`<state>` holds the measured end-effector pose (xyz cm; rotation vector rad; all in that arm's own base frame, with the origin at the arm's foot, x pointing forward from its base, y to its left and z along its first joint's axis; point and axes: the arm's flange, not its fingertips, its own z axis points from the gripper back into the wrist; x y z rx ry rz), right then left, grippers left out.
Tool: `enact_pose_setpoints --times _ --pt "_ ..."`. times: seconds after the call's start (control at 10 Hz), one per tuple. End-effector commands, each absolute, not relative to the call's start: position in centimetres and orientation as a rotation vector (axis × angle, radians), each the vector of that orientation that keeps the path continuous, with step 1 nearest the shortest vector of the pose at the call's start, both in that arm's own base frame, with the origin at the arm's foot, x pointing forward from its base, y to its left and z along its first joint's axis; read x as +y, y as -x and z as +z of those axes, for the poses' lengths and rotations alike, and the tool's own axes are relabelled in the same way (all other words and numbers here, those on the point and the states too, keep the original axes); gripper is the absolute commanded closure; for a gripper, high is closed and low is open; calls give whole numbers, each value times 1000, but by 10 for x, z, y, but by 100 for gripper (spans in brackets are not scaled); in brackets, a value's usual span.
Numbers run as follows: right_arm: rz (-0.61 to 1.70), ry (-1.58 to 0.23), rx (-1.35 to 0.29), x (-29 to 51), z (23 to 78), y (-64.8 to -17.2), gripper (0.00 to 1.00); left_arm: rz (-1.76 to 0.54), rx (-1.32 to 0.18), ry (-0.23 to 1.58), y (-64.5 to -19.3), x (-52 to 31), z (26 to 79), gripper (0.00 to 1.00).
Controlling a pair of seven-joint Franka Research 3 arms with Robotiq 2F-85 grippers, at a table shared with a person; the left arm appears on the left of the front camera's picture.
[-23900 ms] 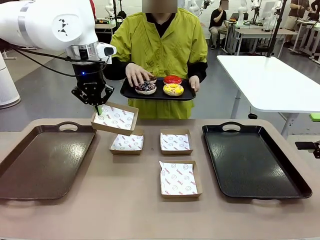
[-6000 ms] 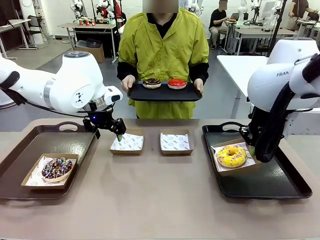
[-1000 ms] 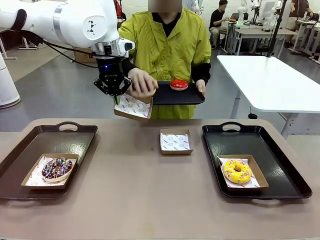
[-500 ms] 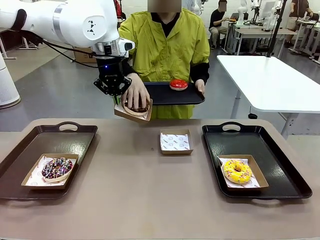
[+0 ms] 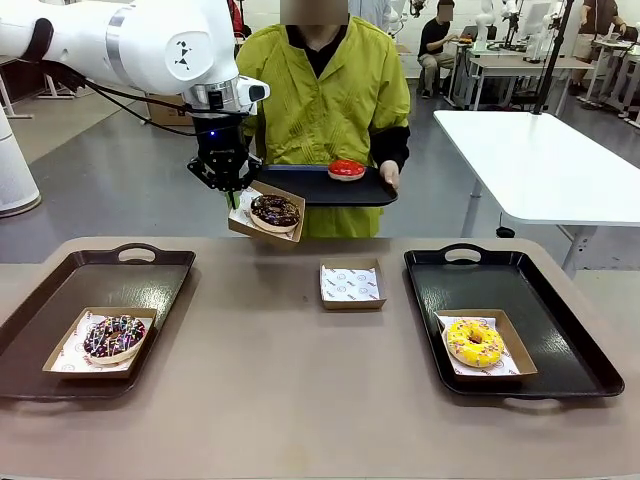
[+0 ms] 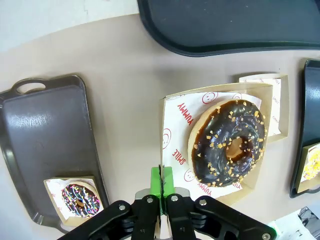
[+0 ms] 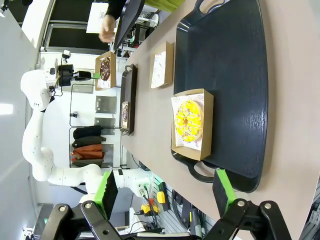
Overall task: Individually package the donuts and arrange them on the tray.
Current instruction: Place the picked Paper togo box on the Handle tray while simultaneously picking up another Paper togo box from the table with the other hand.
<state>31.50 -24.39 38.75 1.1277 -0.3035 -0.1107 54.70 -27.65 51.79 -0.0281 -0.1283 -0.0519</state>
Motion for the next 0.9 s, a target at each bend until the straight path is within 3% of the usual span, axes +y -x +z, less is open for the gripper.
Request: enact_pose_setpoints --times 0.0,0.3,0.8 --pt "-120 -1137 -294 -243 389 -312 0 -56 -132 37 -545 -274 518 100" --pt "-111 -1128 -304 -244 387 -315 0 -91 -91 45 -553 -260 516 99" --pt "-43 -749 -295 -100 481 -418 0 -148 -94 79 -521 -127 549 99"
